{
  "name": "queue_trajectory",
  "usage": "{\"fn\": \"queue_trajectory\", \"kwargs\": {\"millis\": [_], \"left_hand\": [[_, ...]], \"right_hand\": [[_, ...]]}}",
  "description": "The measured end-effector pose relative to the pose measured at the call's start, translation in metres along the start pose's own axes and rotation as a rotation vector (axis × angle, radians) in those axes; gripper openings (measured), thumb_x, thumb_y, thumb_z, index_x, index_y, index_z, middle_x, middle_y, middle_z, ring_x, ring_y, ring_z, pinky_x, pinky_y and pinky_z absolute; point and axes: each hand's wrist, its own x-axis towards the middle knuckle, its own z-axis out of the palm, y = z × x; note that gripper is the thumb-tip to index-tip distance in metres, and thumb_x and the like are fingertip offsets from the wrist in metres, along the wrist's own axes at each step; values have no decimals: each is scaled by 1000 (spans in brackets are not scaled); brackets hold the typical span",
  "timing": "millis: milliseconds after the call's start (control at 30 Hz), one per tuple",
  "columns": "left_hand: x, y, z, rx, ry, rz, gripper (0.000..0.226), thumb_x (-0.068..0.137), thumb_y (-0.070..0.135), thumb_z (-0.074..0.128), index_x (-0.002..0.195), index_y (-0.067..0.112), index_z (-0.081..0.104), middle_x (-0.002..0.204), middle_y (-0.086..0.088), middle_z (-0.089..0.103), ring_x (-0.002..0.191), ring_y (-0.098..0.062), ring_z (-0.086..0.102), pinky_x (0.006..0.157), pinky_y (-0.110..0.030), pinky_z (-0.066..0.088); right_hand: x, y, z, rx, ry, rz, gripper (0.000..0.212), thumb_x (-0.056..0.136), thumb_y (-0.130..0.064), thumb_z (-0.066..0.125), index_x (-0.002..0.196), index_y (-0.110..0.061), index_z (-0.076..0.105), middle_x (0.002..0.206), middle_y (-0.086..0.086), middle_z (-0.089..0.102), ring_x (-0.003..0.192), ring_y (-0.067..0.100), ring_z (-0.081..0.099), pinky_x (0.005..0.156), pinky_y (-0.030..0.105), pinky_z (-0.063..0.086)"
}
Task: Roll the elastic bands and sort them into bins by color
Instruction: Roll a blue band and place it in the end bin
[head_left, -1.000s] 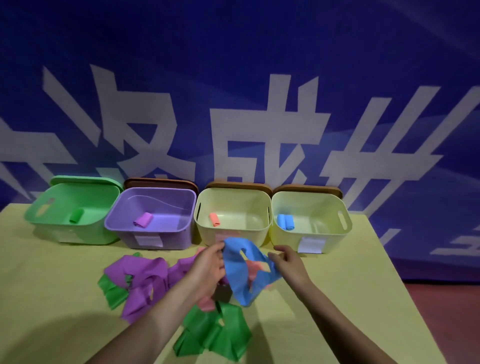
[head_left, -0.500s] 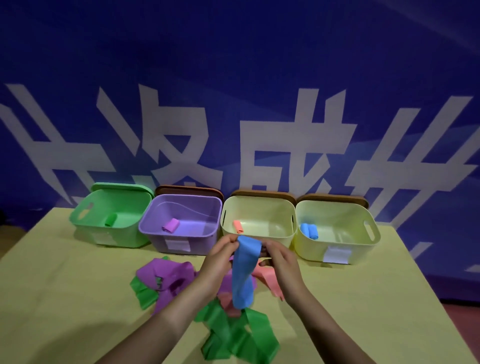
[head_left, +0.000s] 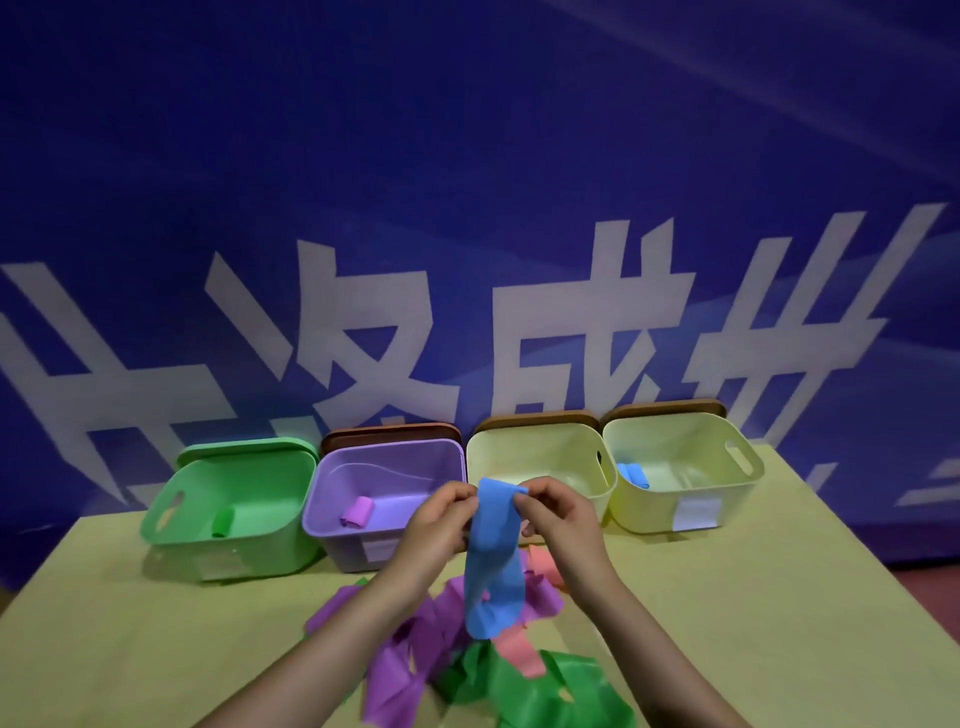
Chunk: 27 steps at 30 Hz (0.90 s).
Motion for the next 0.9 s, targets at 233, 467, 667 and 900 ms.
{"fn": "queue_trajectory", "kwargs": {"millis": [233, 467, 667, 900], "left_hand": [[-5, 15, -34, 104, 41, 257, 11, 96, 13, 52, 98, 21, 60, 97, 3, 64, 86, -3, 58, 79, -19, 47], [-14, 35, -57, 72, -52, 355, 35, 82, 38, 60, 94, 5, 63, 85, -7, 61, 81, -16, 54, 77, -40, 46], [-15, 48, -65, -78, -81, 324, 13, 94, 20, 57, 92, 11, 66, 91, -12, 63, 90, -26, 57, 85, -45, 46], [-20, 51, -68, -311, -21, 268, 15, 96, 17, 52, 94, 11, 65, 92, -11, 65, 88, -24, 59, 78, -36, 49]], "right_hand": [[-3, -29, 34, -115, -130, -135, 10, 81, -11, 62, 75, -4, 63, 69, 3, 56, 64, 11, 48, 62, 22, 42], [-6, -62, 64, -92, -82, -189, 20, 86, 4, 62, 78, -14, 66, 68, -3, 60, 65, 3, 54, 65, 15, 44], [-17, -65, 73, -28, -17, -172, 4, 88, -12, 65, 85, -9, 64, 74, -3, 61, 69, 4, 55, 68, 19, 45], [-42, -19, 82, -189, -208, -8, 48, 69, -43, 69, 90, 0, 65, 81, 6, 60, 75, 13, 55, 69, 32, 44]]}}
